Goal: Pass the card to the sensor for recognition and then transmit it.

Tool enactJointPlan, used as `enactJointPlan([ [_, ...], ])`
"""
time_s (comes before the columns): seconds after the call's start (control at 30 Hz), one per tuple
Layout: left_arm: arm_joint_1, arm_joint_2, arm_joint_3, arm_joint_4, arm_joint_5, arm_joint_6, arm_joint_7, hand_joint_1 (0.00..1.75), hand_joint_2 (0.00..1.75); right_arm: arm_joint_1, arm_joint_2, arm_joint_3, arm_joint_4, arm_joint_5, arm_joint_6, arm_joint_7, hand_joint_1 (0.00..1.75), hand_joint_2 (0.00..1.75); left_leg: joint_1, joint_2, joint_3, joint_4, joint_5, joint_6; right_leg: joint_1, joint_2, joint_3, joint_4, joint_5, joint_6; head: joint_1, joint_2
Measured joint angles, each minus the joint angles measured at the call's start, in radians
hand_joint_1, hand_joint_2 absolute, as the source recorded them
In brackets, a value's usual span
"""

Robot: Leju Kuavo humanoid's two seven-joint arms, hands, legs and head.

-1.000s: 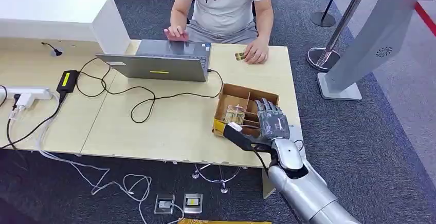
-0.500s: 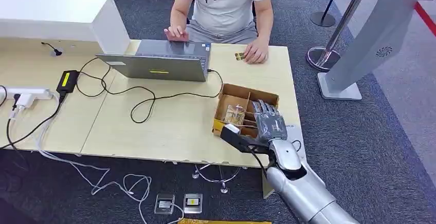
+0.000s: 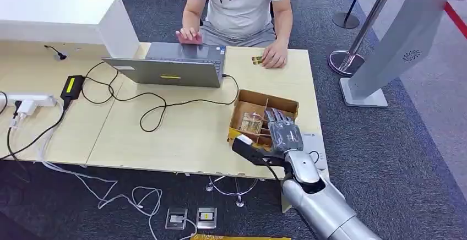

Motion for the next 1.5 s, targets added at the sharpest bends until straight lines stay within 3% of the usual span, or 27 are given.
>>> enactJointPlan([
  [1.07,0.001,0.0,0.0,0.0,-0.046,0.001,0.003,0.0,0.0,-0.002,0.004,0.035,0.011,-0.013,-0.028,0.022,1.75,1.75,0.0,0.0,0.0,0.0,0.0,0.0,0.0,0.0,0.0,0.0,0.0,0.0,0.0,0.0],
  [1.5,0.002,0.0,-0.001,0.0,-0.064,-0.002,0.002,0.0,0.0,-0.062,-0.016,0.031,-0.121,0.023,-0.024,0.047,1.75,1.75,0.0,0.0,0.0,0.0,0.0,0.0,0.0,0.001,0.0,0.0,0.0,0.0,0.0,0.0],
])
